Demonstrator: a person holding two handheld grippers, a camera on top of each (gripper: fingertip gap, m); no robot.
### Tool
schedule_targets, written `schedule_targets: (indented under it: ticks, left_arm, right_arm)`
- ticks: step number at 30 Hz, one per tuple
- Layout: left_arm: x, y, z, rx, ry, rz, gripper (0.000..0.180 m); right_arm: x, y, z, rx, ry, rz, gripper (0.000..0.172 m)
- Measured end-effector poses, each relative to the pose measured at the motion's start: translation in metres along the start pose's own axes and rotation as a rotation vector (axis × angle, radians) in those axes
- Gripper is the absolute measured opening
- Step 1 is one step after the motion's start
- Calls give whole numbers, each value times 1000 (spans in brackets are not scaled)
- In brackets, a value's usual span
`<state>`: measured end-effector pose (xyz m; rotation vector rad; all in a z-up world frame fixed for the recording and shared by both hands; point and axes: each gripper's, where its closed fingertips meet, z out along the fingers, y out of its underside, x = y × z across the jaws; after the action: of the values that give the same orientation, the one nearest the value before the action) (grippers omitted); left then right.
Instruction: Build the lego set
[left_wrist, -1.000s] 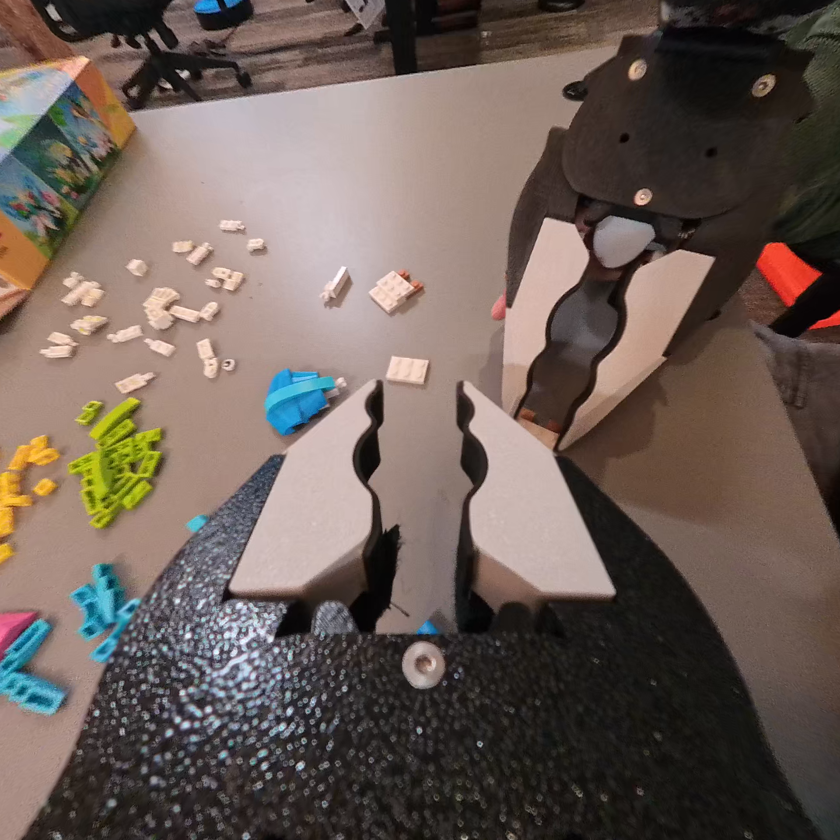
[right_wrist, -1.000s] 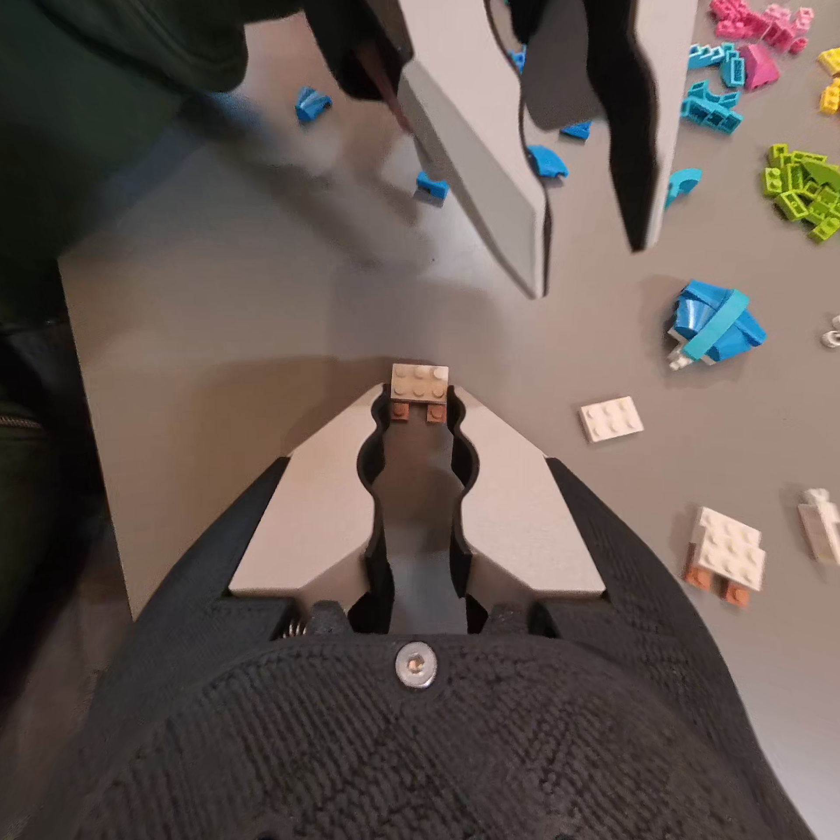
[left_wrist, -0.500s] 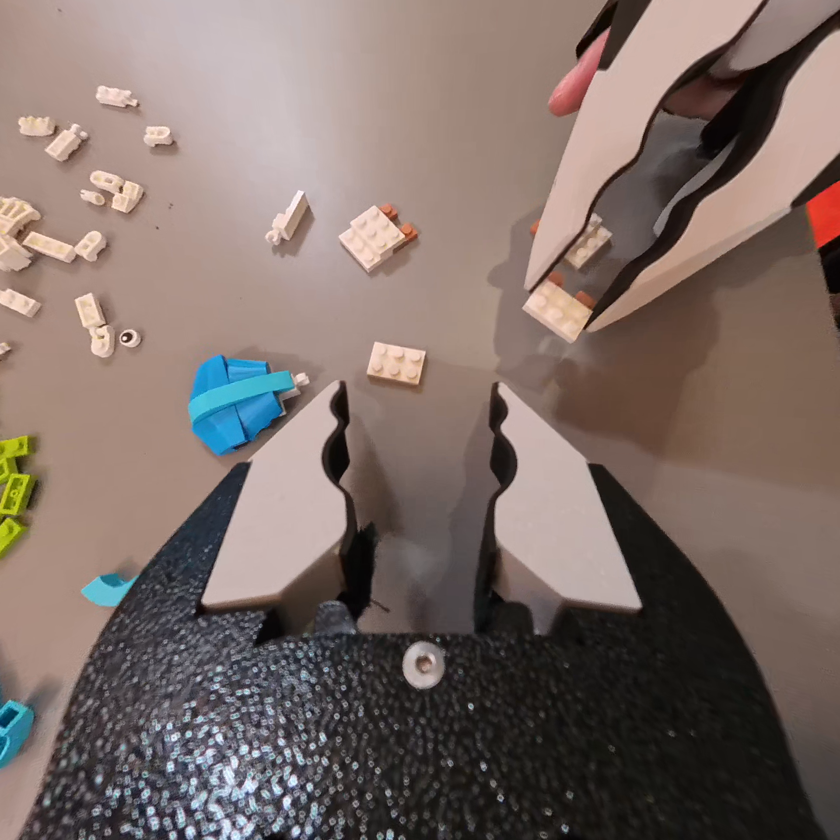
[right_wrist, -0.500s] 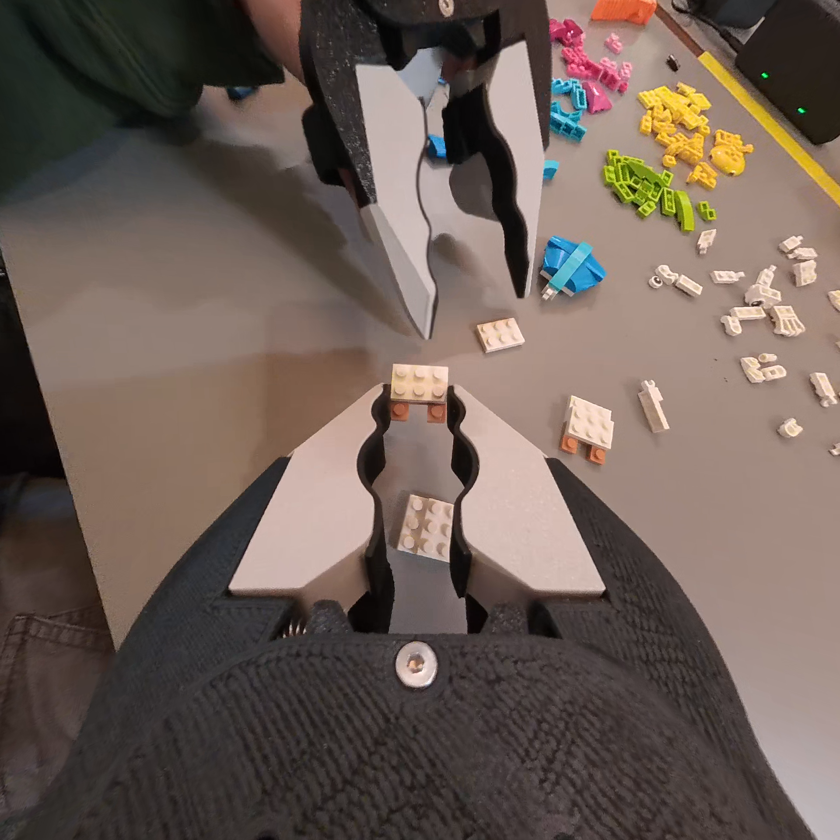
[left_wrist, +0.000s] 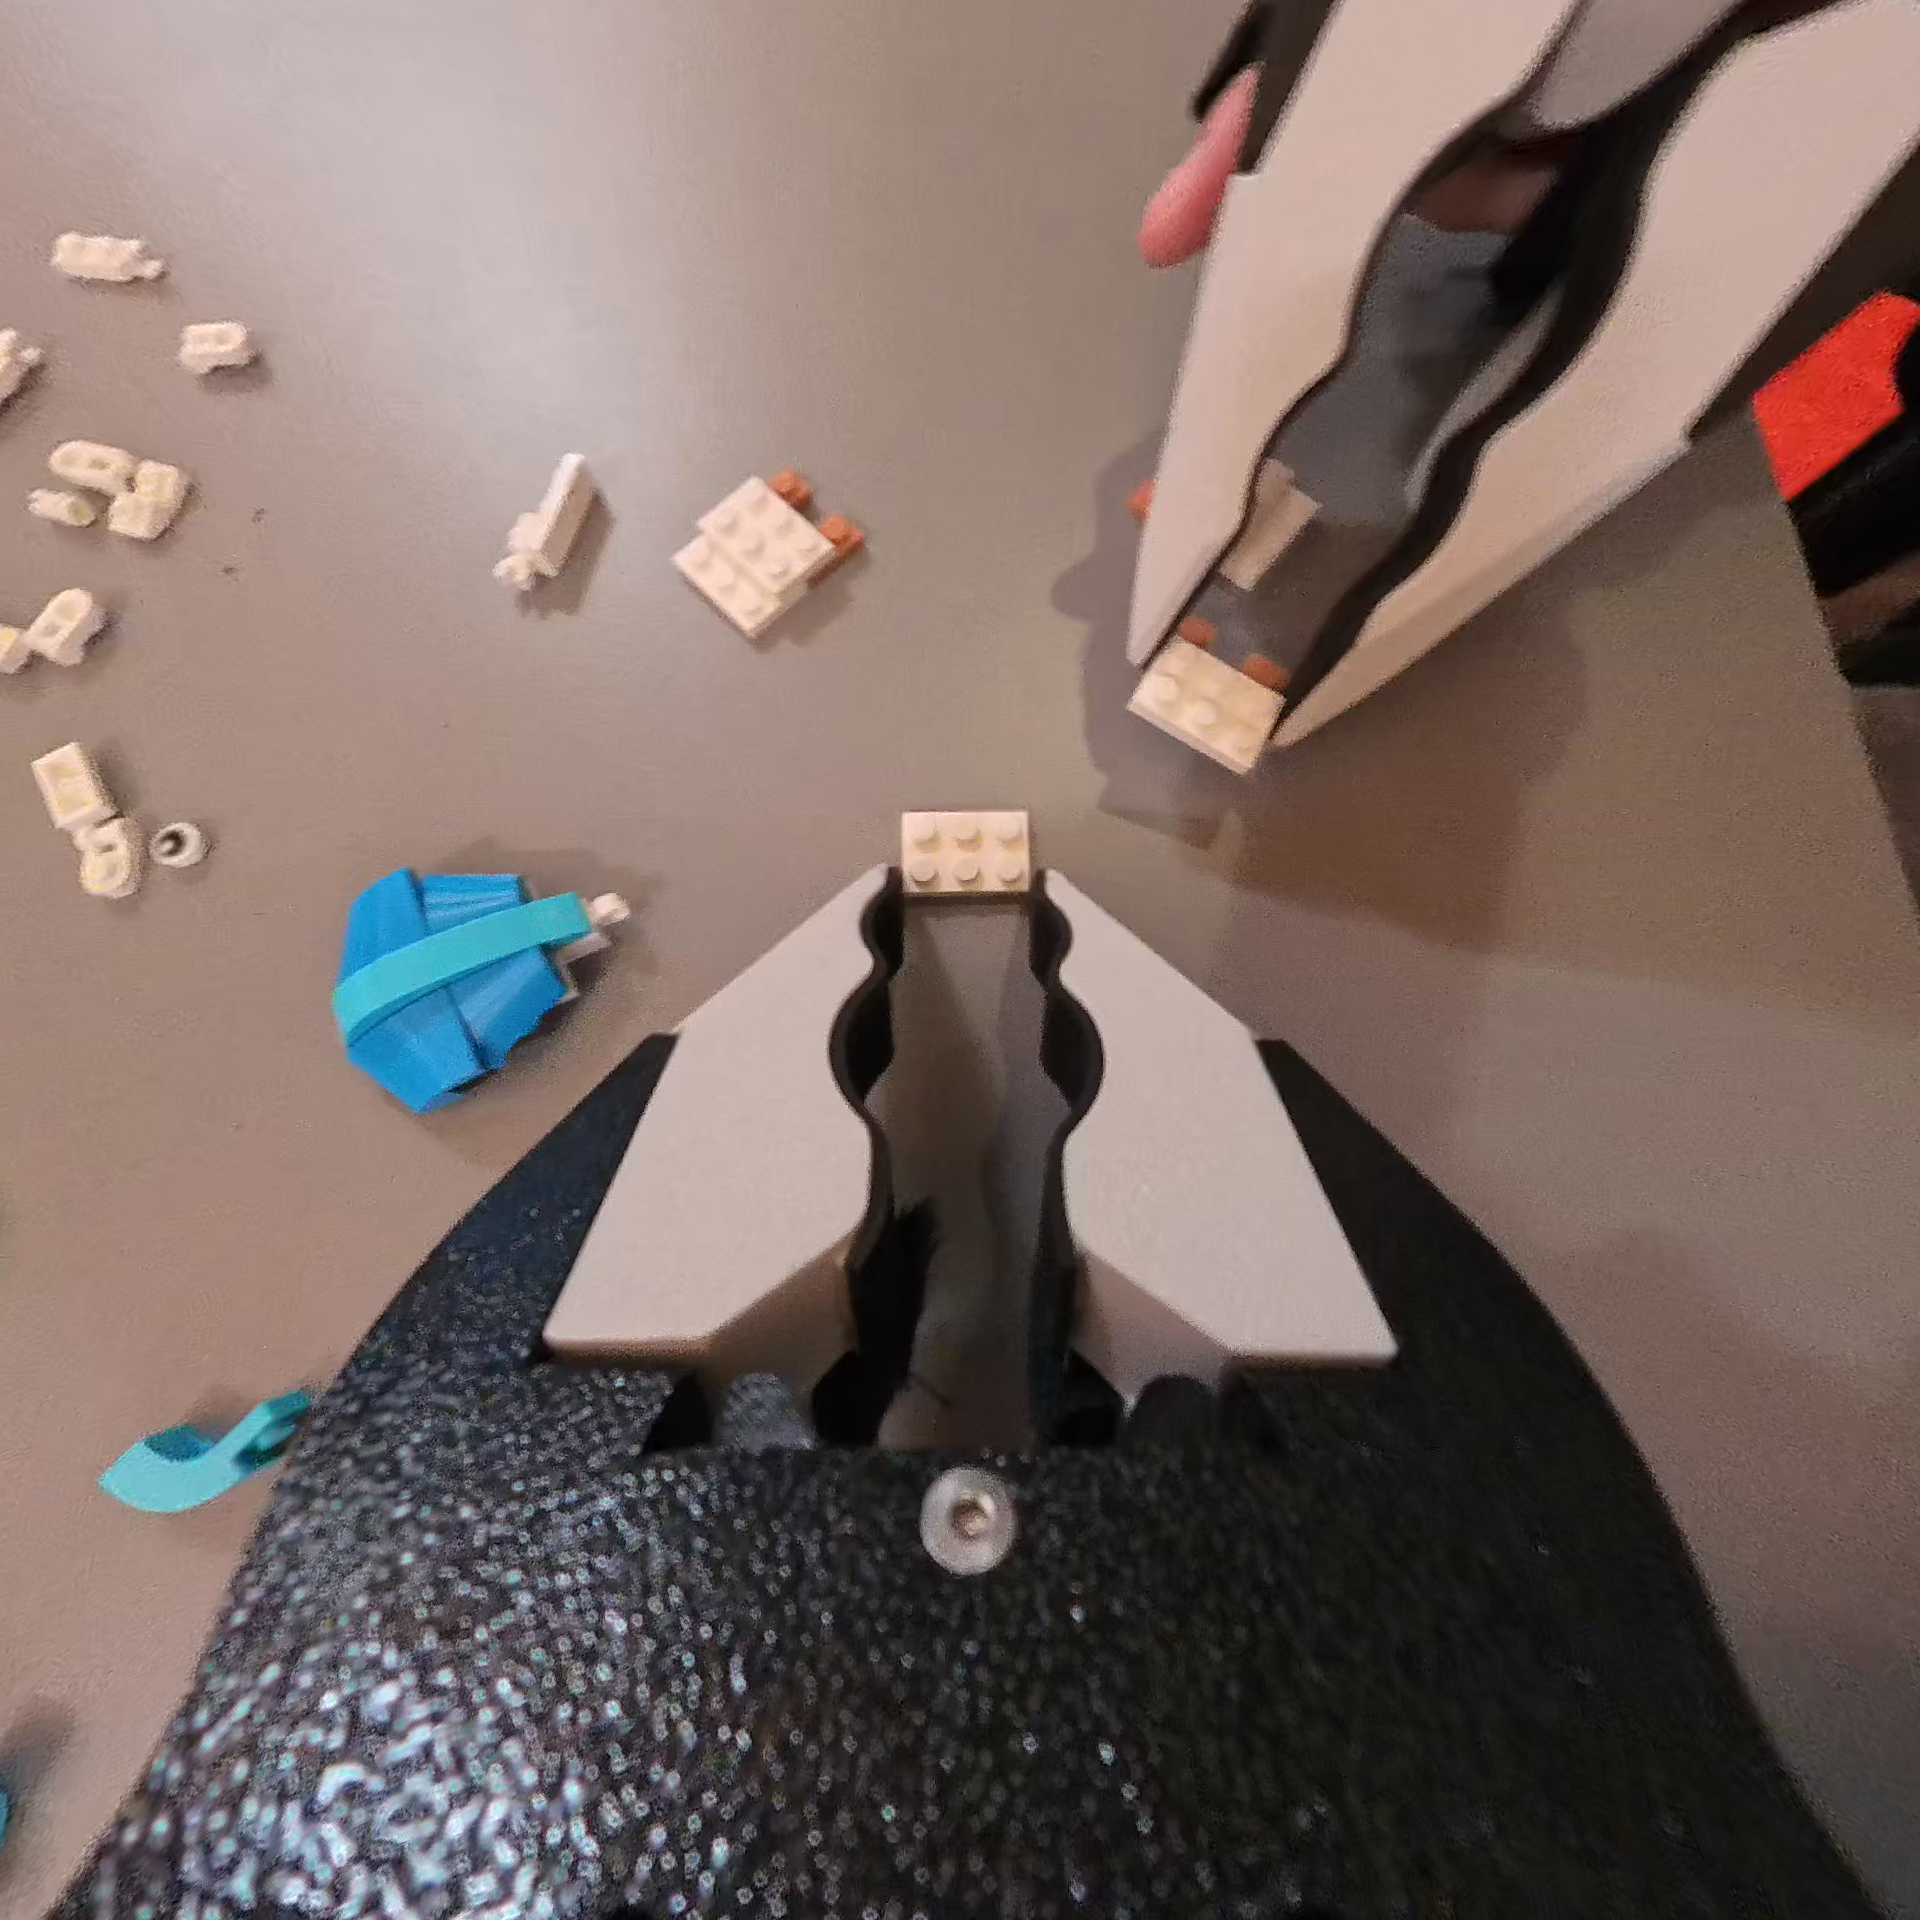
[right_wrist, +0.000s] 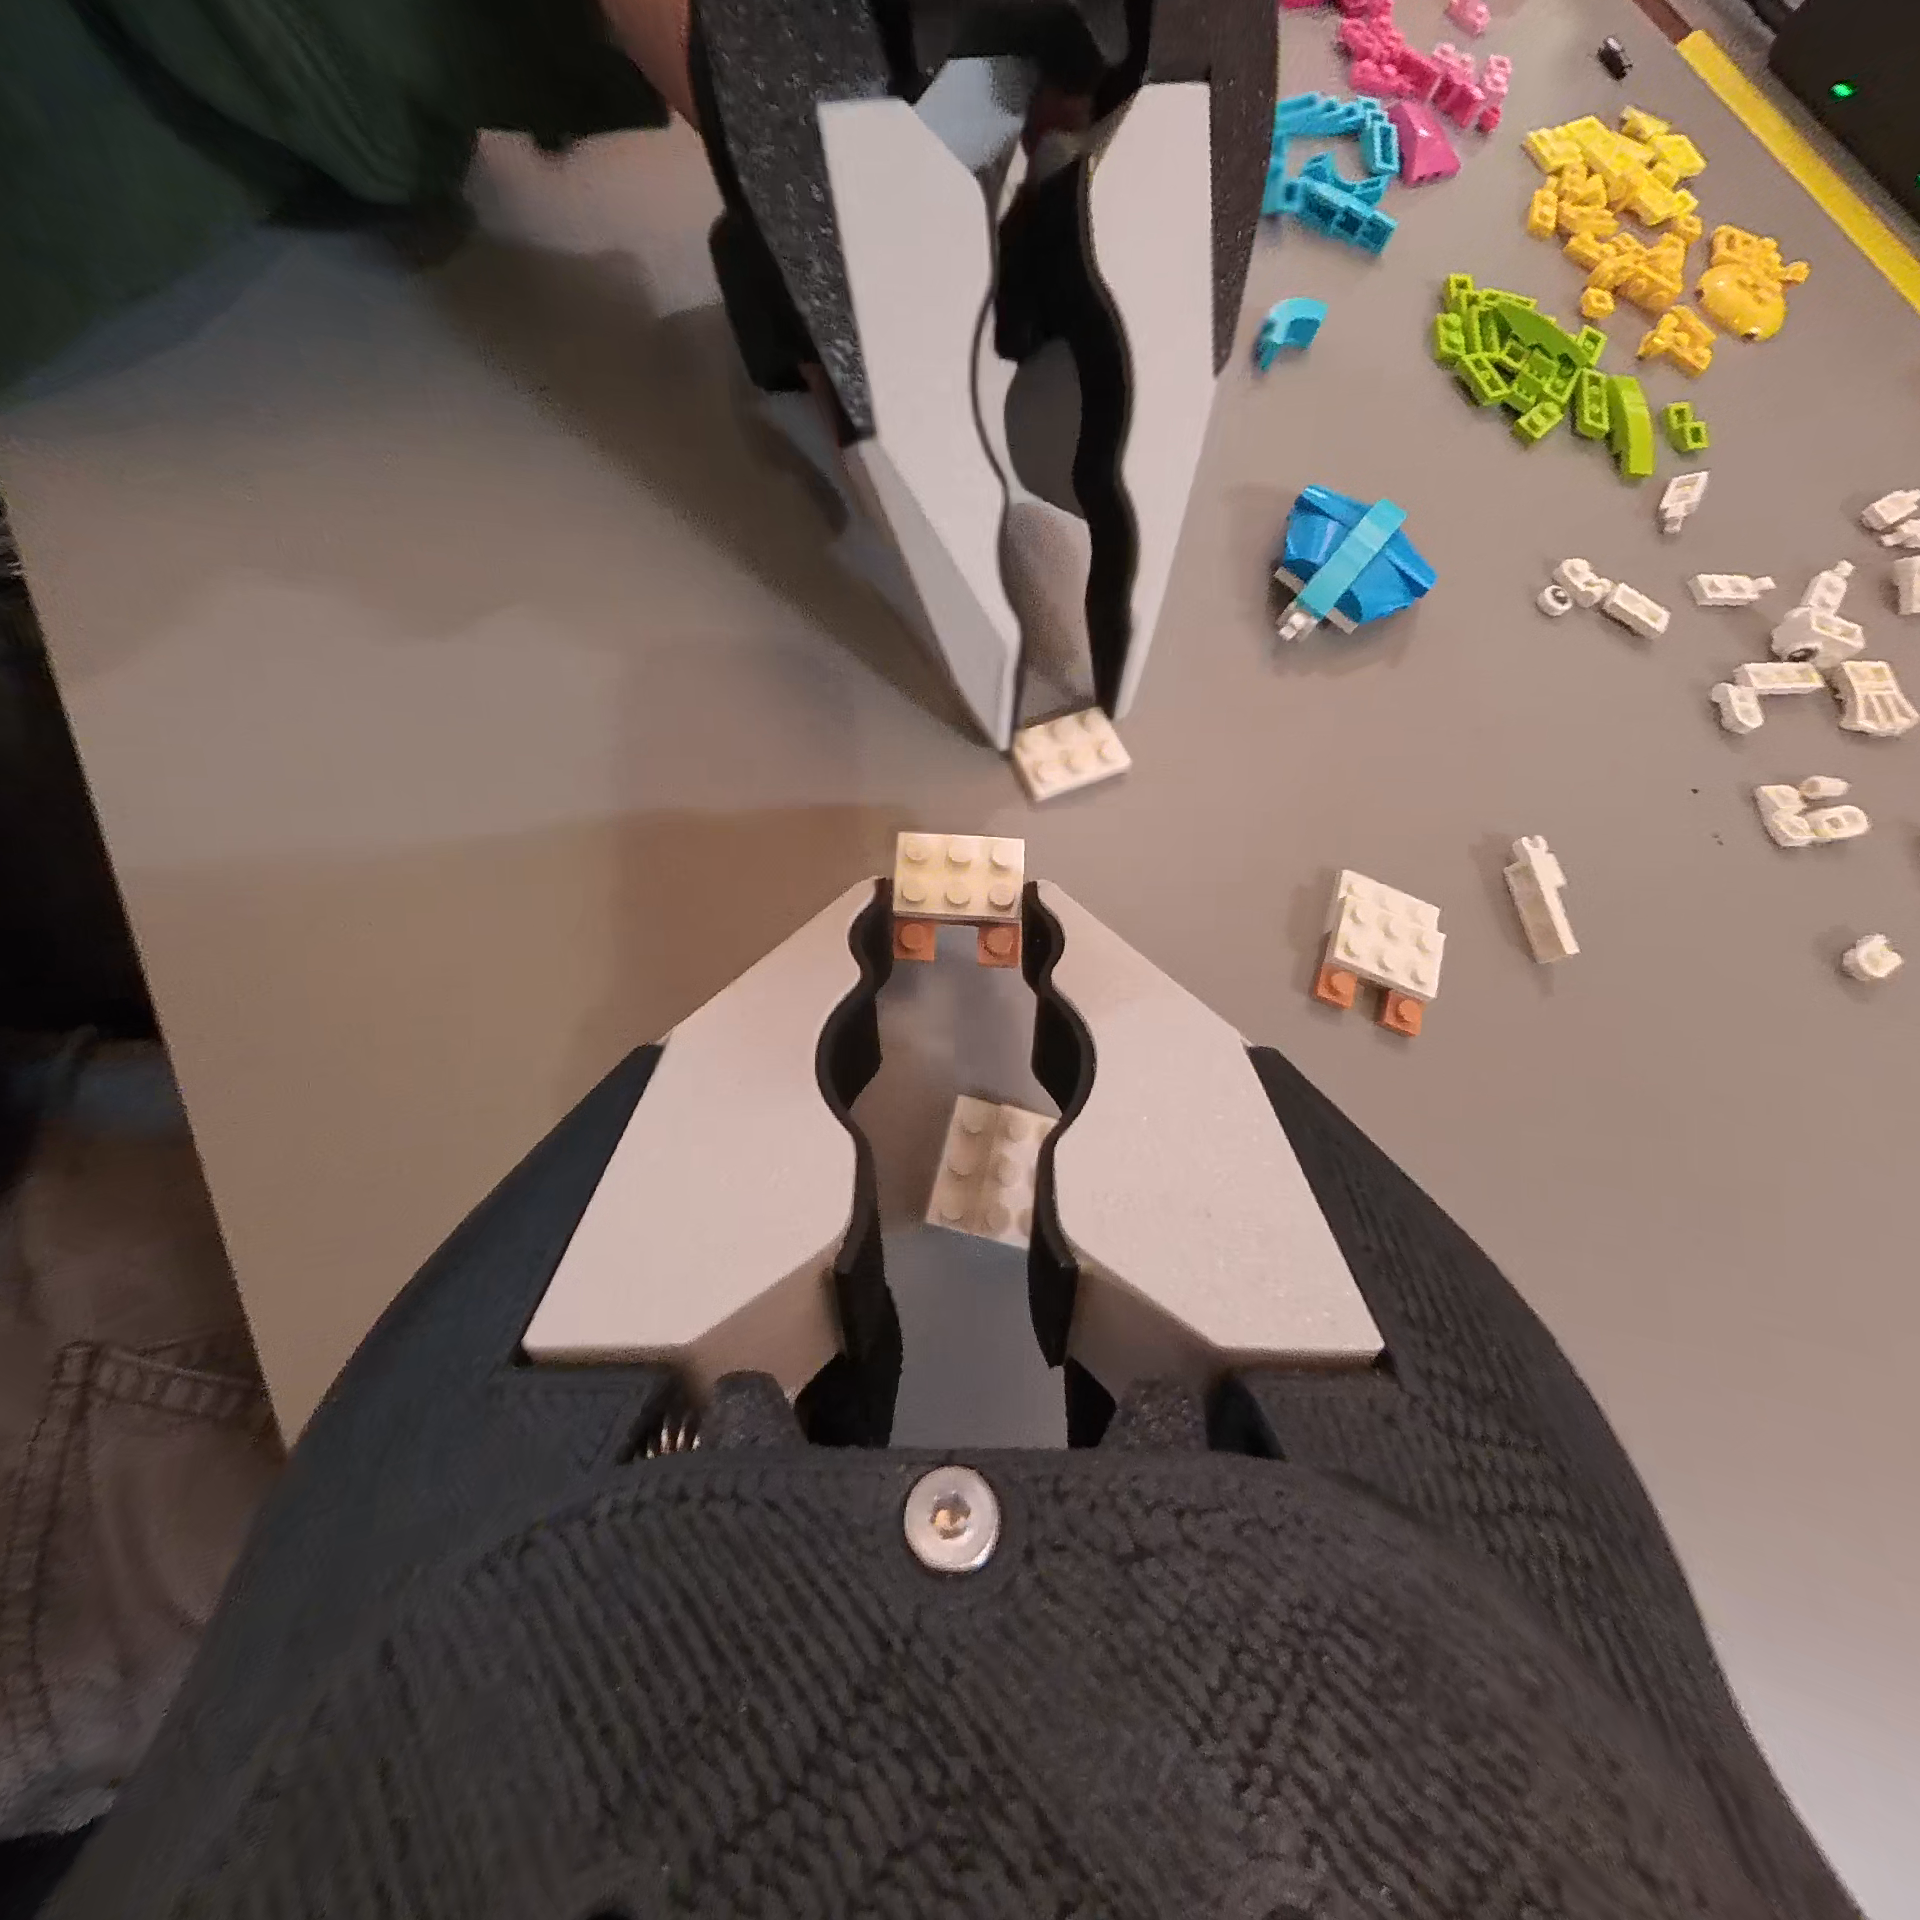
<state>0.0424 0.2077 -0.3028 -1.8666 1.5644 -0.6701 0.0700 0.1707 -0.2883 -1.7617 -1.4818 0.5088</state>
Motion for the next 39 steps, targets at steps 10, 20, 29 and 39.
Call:
schedule_targets:
  ticks: [10,20,29,39]
  left_arm:
    - [67,4,-5,-10,260,162,22]
    - [70,4,-5,-22,259,177,22]
    - [75,3,-3,-26,267,190,22]
    - [75,1,-2,-17,274,163,22]
  right_arm:
    - [-37,2,3,-7,-202,-25,24]
    - [-38,1,3,-9,-217,-10,24]
    - [-42,1,6,-21,-223,-16,25]
    - [-41,0,2,-3,-127,-60,45]
